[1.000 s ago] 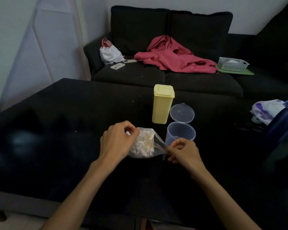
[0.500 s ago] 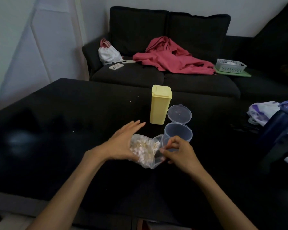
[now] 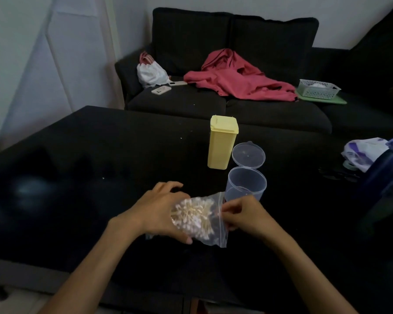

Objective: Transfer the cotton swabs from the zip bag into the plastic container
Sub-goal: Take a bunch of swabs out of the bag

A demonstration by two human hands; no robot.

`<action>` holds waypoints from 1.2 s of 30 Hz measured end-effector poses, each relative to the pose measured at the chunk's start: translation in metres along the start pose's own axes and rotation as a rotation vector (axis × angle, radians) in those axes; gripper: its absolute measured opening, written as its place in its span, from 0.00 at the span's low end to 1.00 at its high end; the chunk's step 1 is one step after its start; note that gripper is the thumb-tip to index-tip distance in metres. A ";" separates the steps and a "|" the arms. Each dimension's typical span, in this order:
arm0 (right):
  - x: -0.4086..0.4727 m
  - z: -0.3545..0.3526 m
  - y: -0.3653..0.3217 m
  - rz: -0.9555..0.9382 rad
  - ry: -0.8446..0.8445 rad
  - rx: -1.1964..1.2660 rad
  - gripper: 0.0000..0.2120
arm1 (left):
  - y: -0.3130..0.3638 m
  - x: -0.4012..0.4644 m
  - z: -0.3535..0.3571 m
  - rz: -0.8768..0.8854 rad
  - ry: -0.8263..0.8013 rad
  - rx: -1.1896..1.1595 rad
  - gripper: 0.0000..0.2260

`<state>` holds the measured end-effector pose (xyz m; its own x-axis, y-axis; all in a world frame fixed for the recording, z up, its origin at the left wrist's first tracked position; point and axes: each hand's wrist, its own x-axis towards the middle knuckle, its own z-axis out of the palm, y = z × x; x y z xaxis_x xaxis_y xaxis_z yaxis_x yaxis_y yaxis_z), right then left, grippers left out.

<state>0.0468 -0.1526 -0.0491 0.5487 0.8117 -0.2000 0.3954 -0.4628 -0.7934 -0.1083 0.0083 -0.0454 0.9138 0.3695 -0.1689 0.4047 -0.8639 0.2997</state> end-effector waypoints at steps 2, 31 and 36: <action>0.005 0.007 0.002 0.065 -0.076 -0.006 0.09 | 0.000 -0.001 -0.001 0.006 -0.031 -0.091 0.37; 0.014 0.010 -0.005 0.007 -0.138 0.291 0.12 | 0.009 0.007 0.015 0.123 0.431 -0.095 0.27; 0.018 0.011 -0.003 0.049 -0.136 0.272 0.16 | 0.015 0.007 0.018 0.102 0.438 -0.117 0.26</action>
<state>0.0475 -0.1322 -0.0567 0.4513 0.8396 -0.3025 0.1495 -0.4053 -0.9019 -0.0968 -0.0083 -0.0590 0.8678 0.4157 0.2723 0.2899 -0.8685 0.4021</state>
